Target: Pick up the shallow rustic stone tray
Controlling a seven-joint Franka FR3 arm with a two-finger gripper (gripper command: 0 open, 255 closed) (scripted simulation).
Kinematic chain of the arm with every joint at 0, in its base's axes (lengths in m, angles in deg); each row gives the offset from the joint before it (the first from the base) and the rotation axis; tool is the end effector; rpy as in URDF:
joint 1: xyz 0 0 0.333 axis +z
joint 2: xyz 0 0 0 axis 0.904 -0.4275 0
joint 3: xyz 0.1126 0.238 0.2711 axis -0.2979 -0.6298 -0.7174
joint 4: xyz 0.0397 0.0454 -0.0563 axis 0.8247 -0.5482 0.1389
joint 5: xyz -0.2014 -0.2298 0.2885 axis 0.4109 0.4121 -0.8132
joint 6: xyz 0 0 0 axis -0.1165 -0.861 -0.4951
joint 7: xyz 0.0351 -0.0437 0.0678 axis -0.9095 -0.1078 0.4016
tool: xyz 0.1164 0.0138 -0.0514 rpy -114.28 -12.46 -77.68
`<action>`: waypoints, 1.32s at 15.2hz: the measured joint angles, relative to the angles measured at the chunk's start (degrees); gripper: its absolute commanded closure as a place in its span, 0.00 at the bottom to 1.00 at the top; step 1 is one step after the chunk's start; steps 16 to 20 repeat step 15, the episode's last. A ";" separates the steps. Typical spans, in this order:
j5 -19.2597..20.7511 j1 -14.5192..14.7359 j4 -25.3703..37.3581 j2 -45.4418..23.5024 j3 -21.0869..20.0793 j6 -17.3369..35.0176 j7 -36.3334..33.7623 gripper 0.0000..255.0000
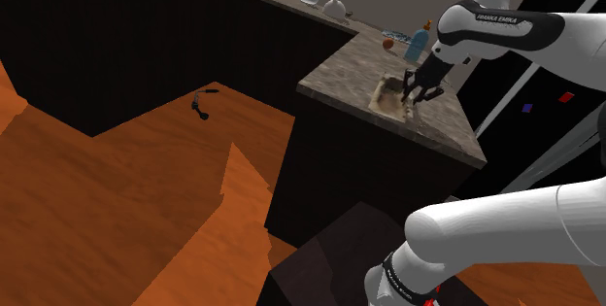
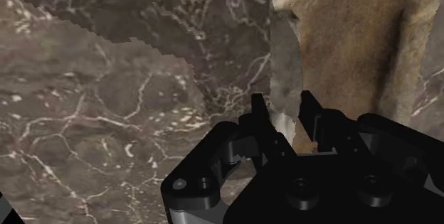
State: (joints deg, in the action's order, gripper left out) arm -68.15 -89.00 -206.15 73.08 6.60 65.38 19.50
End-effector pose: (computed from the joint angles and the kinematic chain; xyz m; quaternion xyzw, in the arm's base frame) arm 0.2909 -0.3076 0.5954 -0.8455 0.5286 -0.0682 0.0324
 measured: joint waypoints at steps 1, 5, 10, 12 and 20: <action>-0.04 0.04 0.63 -0.09 -0.05 -0.57 -0.03 1.00; -0.19 0.14 3.46 -0.19 -0.26 -3.31 -0.12 1.00; -0.48 0.38 7.84 -0.94 -0.45 -6.95 -0.17 1.00; -0.59 0.46 9.77 -1.14 -0.57 -8.69 -0.21 1.00; -0.77 0.60 12.04 -1.72 -0.62 -10.37 -0.23 1.00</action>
